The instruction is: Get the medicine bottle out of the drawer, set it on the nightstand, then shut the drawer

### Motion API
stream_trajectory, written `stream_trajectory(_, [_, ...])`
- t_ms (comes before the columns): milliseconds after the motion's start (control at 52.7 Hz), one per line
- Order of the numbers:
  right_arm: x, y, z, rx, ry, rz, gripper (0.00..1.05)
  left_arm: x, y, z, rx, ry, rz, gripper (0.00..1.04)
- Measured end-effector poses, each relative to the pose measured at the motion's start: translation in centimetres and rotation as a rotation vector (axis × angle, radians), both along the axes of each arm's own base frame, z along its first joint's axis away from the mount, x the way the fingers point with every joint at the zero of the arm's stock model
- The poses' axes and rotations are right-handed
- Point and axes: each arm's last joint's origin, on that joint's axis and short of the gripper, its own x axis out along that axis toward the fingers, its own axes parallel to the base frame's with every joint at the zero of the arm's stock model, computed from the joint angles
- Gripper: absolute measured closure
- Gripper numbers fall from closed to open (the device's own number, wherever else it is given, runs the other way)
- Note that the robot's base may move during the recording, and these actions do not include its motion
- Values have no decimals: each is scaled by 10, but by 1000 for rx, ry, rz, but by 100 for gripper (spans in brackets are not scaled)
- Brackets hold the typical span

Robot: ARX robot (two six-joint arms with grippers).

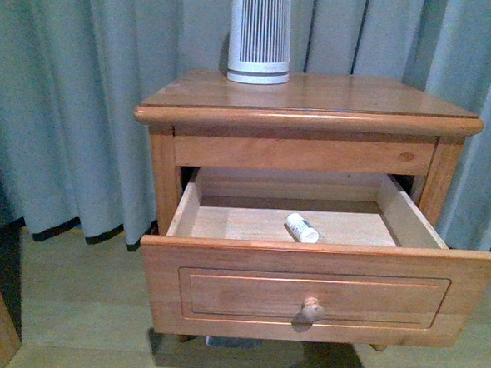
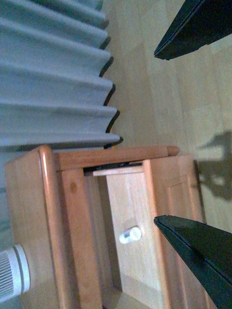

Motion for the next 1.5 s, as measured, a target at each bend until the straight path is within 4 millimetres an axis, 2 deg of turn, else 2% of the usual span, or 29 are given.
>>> stream_trajectory(114, [62, 2, 16, 20, 114, 62, 7, 0, 0, 0, 0, 0, 0, 7])
stream_trajectory(247, [157, 20, 14, 1, 291, 159, 7, 0, 0, 0, 0, 0, 0, 7])
stream_trajectory(266, [166, 23, 12, -5, 301, 168, 7, 0, 0, 0, 0, 0, 0, 7])
stream_trajectory(380, [208, 42, 4, -12, 343, 229, 7, 0, 0, 0, 0, 0, 0, 7])
stream_trajectory(513, [241, 68, -10, -34, 341, 285, 7, 0, 0, 0, 0, 0, 0, 7])
stream_trajectory(645, [261, 95, -32, -62, 358, 337, 7, 0, 0, 0, 0, 0, 0, 7])
stream_trajectory(721, [277, 115, -57, -92, 394, 354, 7, 0, 0, 0, 0, 0, 0, 7])
stream_trajectory(778, [286, 123, -73, -111, 413, 348, 7, 0, 0, 0, 0, 0, 0, 7])
stream_trajectory(1044, [314, 128, -107, -153, 439, 293, 7, 0, 0, 0, 0, 0, 0, 7])
stream_trajectory(1500, [340, 135, -137, -135, 445, 300, 7, 0, 0, 0, 0, 0, 0, 7])
